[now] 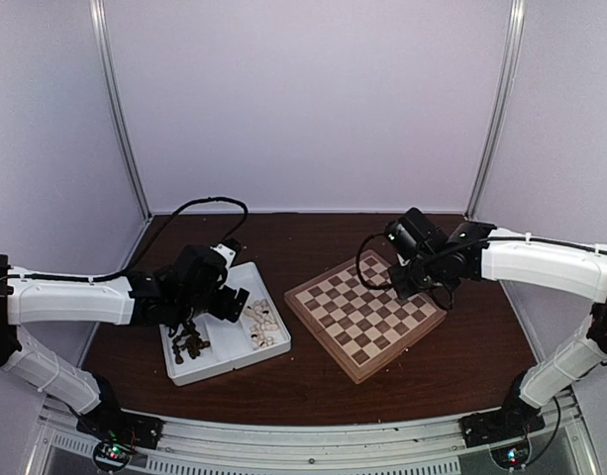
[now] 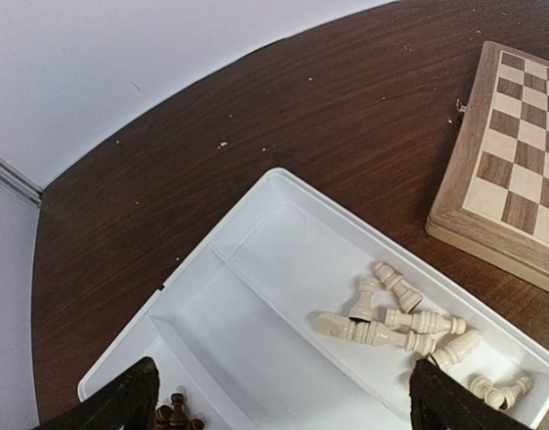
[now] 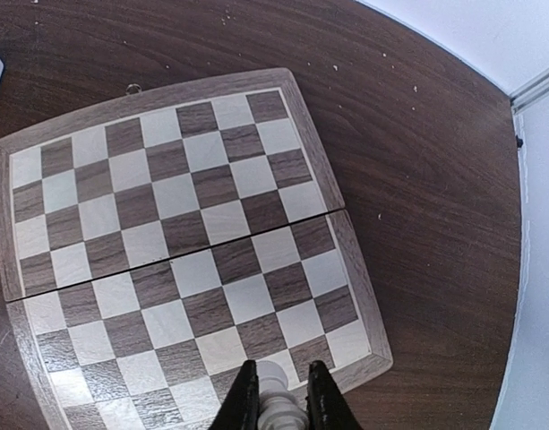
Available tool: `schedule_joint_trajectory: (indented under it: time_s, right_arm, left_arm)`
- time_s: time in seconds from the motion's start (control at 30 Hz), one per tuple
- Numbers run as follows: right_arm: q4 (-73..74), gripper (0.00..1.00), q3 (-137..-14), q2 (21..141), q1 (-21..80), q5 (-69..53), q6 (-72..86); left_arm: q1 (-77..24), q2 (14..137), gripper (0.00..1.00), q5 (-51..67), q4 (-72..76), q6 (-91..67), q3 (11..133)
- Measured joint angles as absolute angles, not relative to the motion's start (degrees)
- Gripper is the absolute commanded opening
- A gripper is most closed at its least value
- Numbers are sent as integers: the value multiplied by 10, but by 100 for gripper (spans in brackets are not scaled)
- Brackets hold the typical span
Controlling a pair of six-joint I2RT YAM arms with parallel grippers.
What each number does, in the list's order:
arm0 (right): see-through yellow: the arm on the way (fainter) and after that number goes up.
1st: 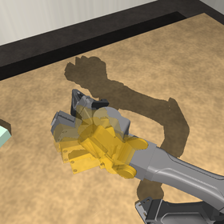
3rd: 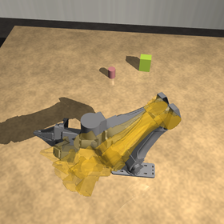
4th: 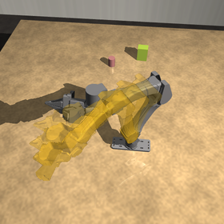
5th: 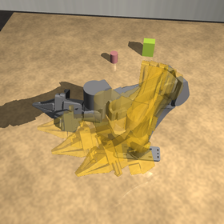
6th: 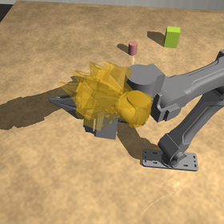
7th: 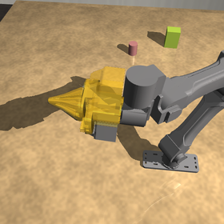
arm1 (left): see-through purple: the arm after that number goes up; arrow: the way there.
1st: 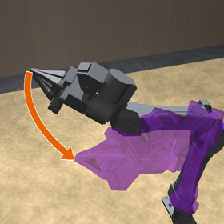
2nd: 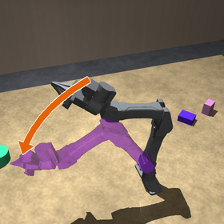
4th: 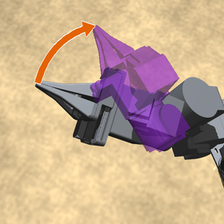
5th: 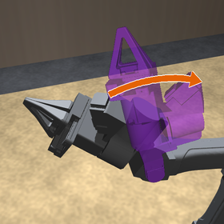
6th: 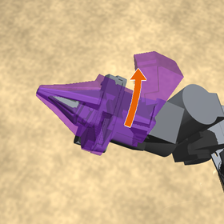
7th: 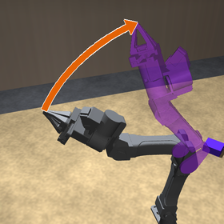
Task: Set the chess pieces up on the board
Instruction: Place the chess piece on the chessboard.
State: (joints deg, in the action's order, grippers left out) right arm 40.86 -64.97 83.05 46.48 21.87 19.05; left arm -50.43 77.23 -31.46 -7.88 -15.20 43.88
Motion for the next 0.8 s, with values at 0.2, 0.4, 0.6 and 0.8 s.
schedule_joint_trajectory:
  time_s: [0.2, 0.4, 0.6, 0.8]
  right_arm:
    - [410, 5, -615, 819, 456, 196, 198]
    - [404, 5, -597, 816, 456, 163, 203]
    - [402, 5, -573, 813, 456, 137, 217]
    - [395, 7, -542, 807, 456, 109, 225]
  left_arm:
    - [-505, 773, 98, -285, -83, -154, 442]
    - [-505, 774, 98, -231, -89, -151, 467]
    - [-505, 775, 98, -189, -87, -143, 473]
    - [-505, 775, 98, -162, -75, -139, 473]
